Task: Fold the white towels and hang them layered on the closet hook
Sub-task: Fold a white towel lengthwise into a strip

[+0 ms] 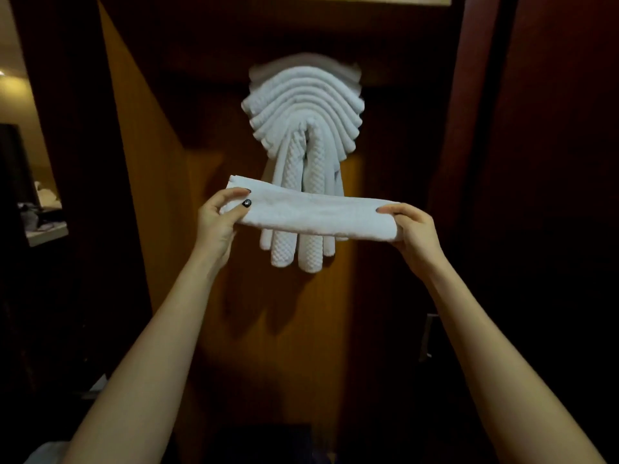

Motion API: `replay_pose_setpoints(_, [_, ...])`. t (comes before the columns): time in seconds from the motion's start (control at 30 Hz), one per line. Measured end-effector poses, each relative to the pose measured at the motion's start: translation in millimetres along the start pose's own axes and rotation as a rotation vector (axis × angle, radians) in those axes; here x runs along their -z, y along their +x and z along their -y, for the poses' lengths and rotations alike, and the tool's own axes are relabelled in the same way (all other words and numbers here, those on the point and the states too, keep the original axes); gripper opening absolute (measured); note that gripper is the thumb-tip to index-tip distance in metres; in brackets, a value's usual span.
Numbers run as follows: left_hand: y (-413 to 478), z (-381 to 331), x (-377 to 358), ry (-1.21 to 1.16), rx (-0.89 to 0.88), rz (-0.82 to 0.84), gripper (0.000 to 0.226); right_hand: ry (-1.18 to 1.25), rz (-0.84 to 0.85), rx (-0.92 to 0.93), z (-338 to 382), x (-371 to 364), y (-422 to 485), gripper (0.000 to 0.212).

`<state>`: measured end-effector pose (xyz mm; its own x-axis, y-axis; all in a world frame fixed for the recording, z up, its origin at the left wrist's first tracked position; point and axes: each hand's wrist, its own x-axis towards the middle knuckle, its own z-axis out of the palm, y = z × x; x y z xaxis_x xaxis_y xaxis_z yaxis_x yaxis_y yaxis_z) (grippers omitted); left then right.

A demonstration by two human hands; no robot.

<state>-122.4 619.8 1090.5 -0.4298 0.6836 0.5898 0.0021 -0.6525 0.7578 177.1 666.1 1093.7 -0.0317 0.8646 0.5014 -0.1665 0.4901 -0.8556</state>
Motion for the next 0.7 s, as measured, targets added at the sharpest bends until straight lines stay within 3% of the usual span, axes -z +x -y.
replay_pose_setpoints(0.33, [147, -35, -19, 0.152, -0.302, 0.066, 0.025, -0.055, 0.168, 0.138, 54, -31, 144, 0.023])
replay_pose_setpoints(0.7, [296, -70, -51, 0.184, -0.463, -0.004, 0.019, -0.087, 0.133, 0.344, 118, -78, 288, 0.022])
